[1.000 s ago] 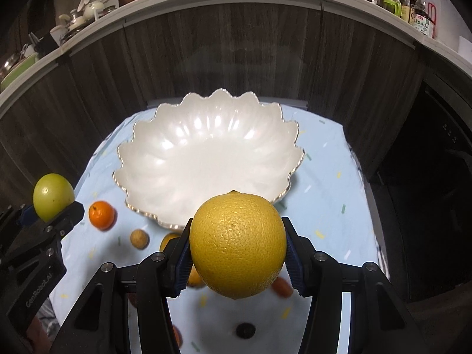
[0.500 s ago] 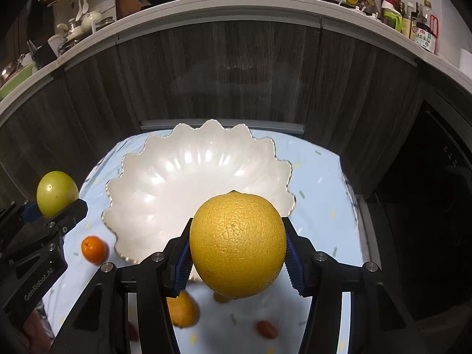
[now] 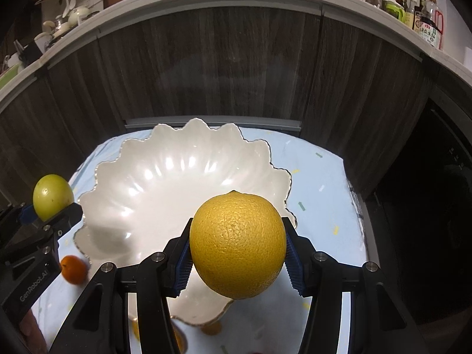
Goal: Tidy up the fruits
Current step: 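Carry the green apple and lemon over the white bowl with both tools, then open both tools to drop the apple and lemon into the bowl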
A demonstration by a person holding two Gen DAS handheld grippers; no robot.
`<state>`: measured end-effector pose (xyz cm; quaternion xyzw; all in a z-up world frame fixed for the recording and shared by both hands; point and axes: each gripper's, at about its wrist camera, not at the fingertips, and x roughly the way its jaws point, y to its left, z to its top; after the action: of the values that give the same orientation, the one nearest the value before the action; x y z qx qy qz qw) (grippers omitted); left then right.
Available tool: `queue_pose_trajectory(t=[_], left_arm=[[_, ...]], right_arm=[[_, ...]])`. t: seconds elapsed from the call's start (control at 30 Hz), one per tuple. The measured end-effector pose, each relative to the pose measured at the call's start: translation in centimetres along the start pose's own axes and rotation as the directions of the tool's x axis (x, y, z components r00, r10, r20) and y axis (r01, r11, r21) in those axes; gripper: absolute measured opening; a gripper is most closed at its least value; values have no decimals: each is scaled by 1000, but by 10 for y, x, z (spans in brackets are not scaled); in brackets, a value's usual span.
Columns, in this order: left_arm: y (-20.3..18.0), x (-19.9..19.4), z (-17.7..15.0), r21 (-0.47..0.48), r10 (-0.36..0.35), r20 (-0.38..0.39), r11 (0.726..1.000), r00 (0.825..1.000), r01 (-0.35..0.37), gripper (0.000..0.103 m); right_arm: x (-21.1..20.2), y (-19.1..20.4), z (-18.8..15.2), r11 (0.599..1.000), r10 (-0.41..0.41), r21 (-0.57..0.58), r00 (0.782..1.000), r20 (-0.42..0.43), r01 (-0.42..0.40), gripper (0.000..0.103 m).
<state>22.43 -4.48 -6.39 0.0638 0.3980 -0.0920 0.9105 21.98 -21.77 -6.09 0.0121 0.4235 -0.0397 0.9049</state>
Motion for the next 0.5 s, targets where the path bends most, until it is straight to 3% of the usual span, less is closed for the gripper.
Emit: queue_pose_trajectory(t=[0.5], left_arm=[[1,33,0,0,-33,-93,999,995,33,45]], right_arm=[[26,-2,1,1000,3,18,998,-66,-2,54]])
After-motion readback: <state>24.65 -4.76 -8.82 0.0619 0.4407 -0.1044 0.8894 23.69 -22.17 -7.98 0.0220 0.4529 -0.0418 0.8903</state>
